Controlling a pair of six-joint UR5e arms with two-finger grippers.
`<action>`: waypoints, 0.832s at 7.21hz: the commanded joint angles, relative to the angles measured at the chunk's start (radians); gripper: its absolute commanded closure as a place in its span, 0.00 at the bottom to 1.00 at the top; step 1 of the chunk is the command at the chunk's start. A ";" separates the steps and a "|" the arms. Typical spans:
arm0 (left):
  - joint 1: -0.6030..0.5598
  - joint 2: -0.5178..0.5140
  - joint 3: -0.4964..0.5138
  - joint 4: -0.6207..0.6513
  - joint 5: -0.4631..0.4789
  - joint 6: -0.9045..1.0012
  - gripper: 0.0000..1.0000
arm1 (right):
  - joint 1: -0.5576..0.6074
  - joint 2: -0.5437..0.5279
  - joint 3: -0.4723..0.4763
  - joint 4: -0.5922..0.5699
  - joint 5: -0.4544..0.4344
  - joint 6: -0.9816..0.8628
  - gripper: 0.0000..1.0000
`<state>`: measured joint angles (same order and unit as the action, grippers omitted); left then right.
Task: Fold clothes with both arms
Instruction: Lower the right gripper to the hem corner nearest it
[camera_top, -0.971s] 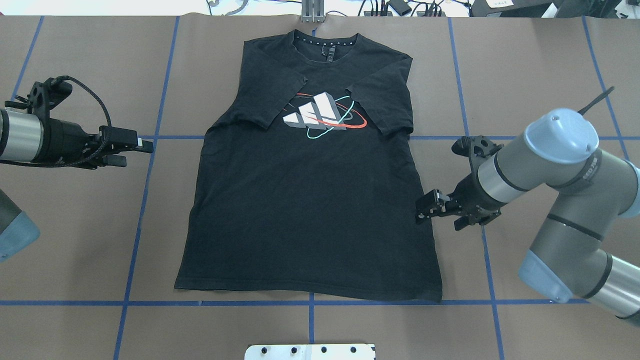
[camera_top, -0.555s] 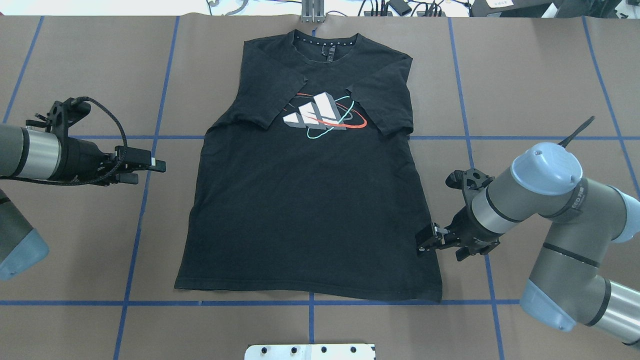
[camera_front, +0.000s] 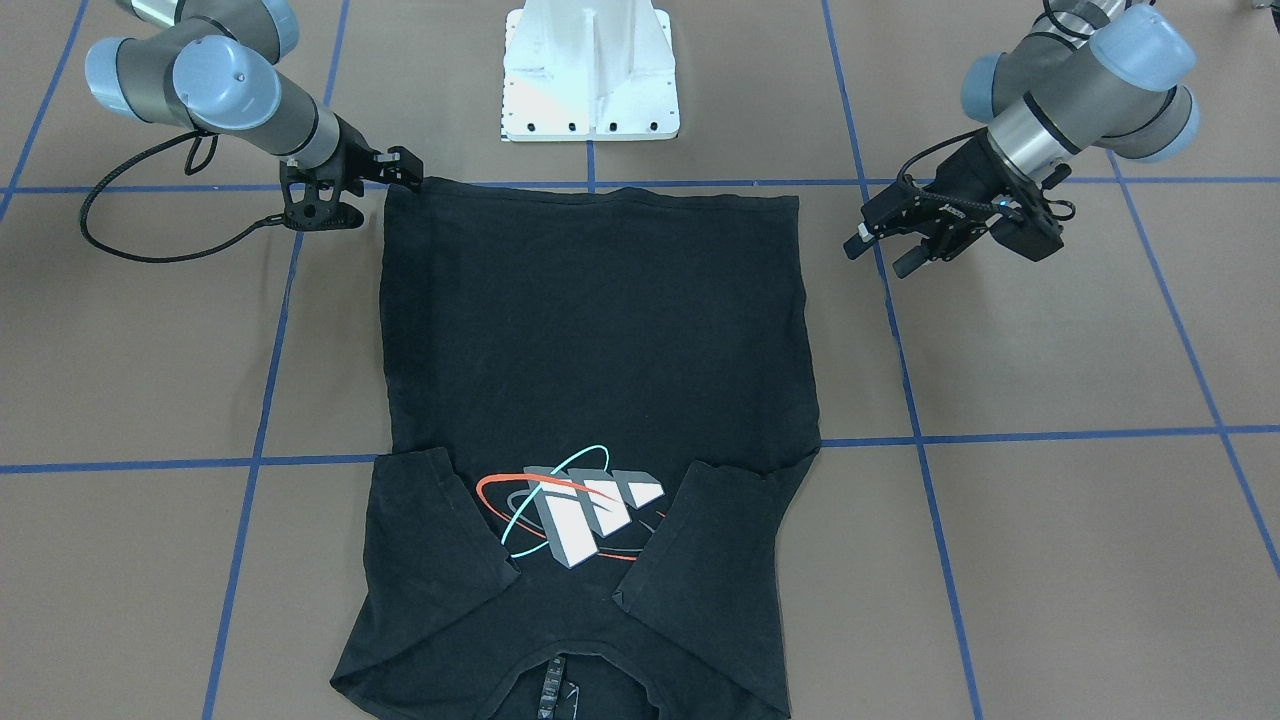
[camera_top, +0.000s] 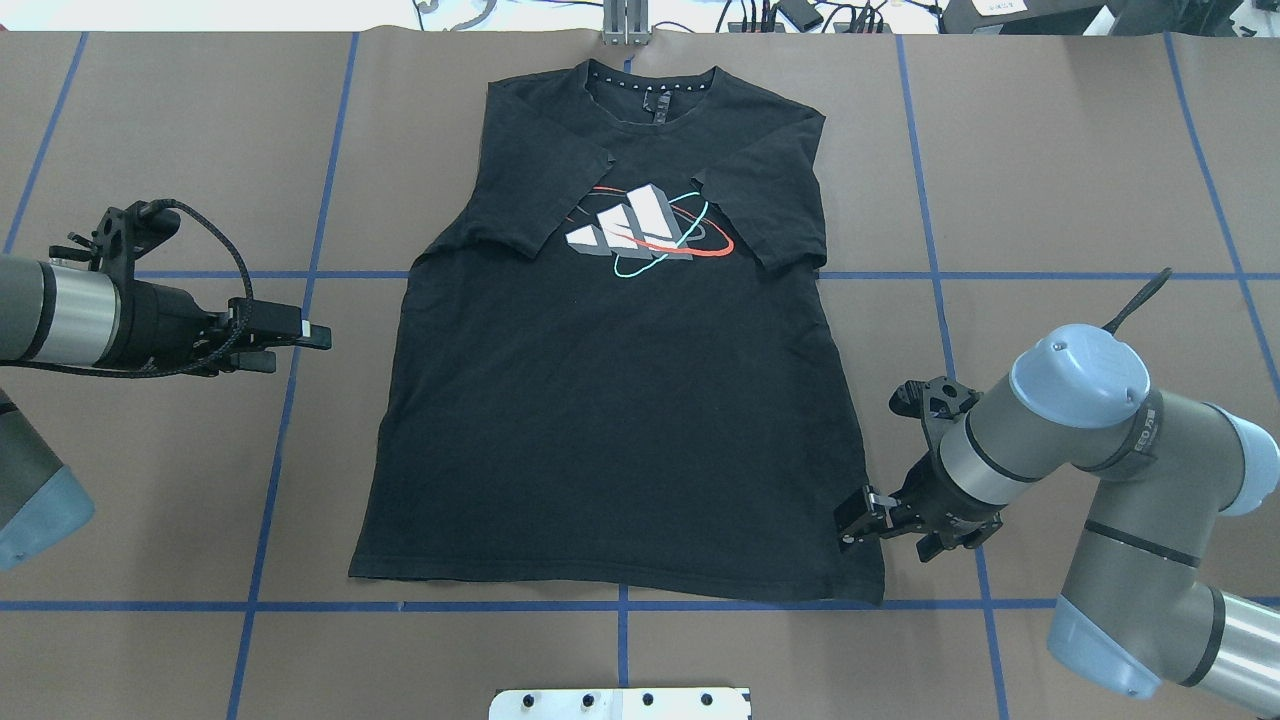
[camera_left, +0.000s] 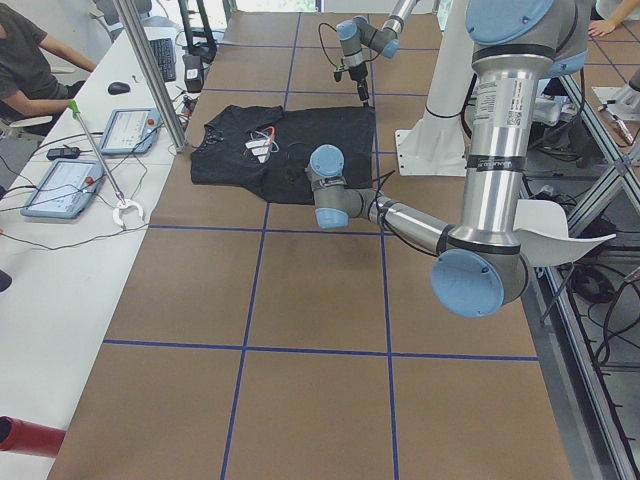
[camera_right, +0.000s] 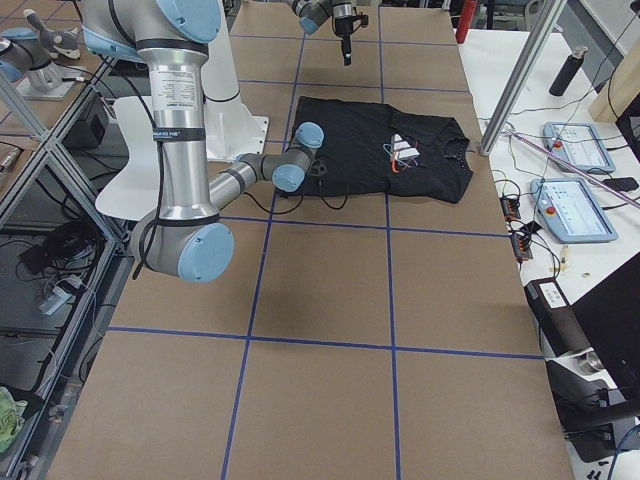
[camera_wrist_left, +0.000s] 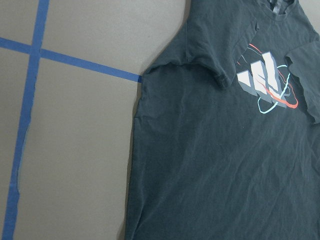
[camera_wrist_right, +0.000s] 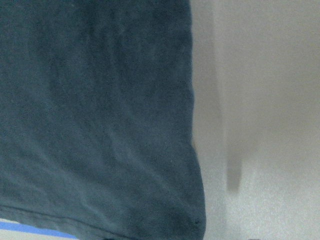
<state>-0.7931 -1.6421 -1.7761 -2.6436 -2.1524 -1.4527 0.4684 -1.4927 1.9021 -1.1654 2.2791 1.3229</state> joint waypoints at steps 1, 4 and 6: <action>0.000 0.001 -0.002 0.000 0.000 0.000 0.01 | -0.020 -0.011 -0.003 0.000 -0.003 0.006 0.31; 0.000 0.002 -0.002 -0.001 0.000 0.000 0.01 | -0.031 -0.009 -0.008 0.000 -0.003 0.009 0.34; 0.000 0.002 -0.002 -0.001 0.000 0.000 0.01 | -0.044 -0.004 -0.015 0.000 -0.003 0.009 0.35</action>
<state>-0.7931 -1.6399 -1.7779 -2.6444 -2.1522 -1.4527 0.4308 -1.4996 1.8915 -1.1658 2.2764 1.3313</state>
